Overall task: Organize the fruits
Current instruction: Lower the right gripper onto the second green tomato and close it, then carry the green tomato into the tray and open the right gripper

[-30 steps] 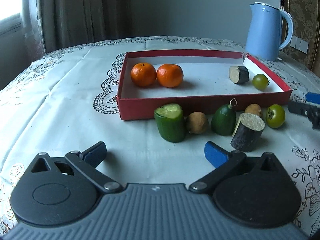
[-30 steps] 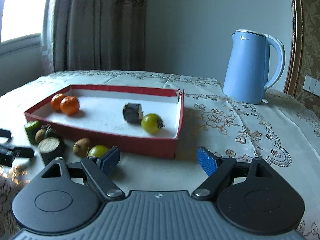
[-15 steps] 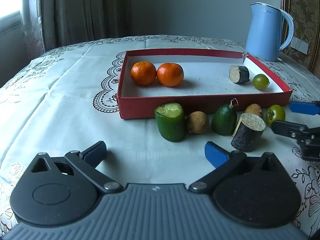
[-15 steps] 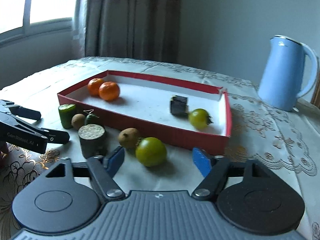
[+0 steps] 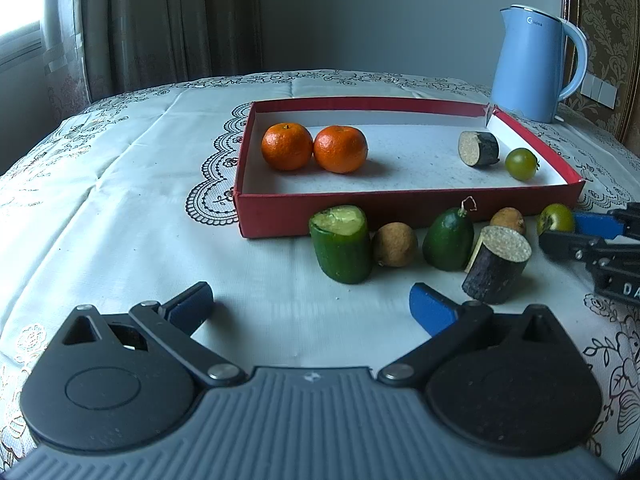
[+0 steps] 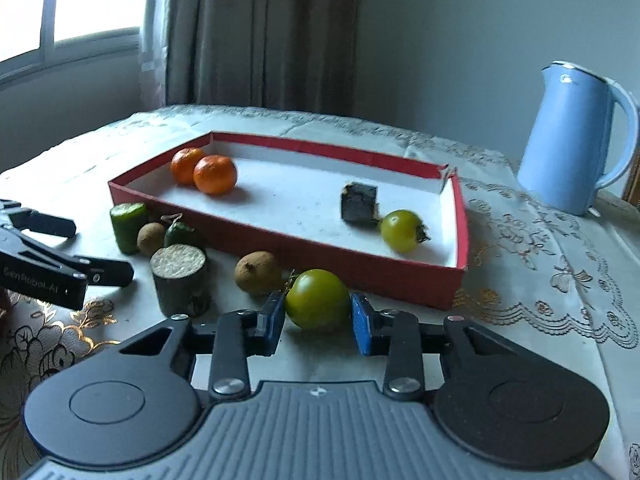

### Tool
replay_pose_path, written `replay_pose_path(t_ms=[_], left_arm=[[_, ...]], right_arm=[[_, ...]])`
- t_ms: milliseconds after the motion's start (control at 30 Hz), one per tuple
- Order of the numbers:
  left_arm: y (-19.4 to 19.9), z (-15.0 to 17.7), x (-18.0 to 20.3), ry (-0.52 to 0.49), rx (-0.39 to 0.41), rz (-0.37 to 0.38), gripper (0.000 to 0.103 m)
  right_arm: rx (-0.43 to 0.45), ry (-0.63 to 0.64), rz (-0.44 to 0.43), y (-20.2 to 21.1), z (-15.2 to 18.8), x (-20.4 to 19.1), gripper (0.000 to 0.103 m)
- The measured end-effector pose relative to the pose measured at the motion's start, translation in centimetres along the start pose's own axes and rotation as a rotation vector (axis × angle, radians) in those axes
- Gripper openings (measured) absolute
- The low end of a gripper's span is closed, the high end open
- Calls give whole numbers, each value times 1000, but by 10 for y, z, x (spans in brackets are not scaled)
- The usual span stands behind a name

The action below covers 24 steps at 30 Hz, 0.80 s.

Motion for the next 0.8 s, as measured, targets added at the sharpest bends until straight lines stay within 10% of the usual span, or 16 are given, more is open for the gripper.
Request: replay_pose_path(t_ms=[800], left_arm=[[0,0,0,0,0,0,103]], right_arm=[[95,-22,103,0,-53,35,35]])
Point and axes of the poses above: each gripper's, at about its wrist camera, not at the fingertips, and y roughly against the way its jaws point, x to its right, z to its underside, the point moved 10 cm from there along -y, roughly the way its jaws point, and after that the axes turned 5 degrees about -z, right-handed, at the moved point
